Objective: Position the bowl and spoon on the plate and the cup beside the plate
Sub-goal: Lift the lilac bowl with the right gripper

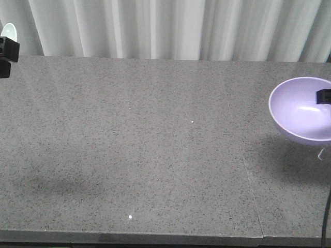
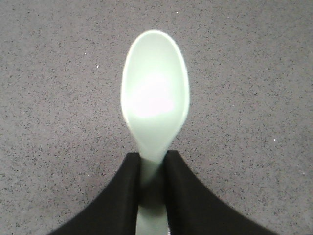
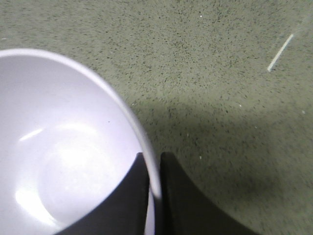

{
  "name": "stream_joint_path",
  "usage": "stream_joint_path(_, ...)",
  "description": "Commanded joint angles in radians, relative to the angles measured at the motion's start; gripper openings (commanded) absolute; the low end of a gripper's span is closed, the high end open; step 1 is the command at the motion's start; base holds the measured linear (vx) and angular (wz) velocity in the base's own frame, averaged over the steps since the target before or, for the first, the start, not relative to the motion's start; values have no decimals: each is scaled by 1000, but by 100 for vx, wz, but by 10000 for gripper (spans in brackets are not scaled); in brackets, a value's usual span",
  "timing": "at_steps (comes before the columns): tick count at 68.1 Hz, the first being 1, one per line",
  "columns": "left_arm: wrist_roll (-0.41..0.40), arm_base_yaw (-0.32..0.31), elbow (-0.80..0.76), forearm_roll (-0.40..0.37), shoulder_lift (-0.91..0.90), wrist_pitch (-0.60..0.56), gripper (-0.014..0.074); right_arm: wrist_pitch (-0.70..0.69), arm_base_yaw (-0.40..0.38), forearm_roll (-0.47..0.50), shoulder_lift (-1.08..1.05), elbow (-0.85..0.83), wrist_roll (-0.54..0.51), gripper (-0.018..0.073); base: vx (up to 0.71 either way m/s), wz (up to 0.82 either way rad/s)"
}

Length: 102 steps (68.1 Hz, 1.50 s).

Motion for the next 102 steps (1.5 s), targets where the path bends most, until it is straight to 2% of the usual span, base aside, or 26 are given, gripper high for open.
stream_joint_path(1, -4, -7, -22, -3, -22, -50, -6, 21, -2, -5, -104, -26, -13, -11, 0, 0)
stream_joint_path(18, -4, -7, -22, -3, -22, -50, -6, 136, -2, -6, -261, -26, -13, -11, 0, 0)
stream_joint_path(31, -4, -7, -22, -3, -22, -50, -6, 141, -2, -8, -327, -26, -13, -11, 0, 0)
stream_joint_path(102, -4, -7, -22, -3, -22, -51, -6, 165, -2, -4, -333, -21, -11, -11, 0, 0)
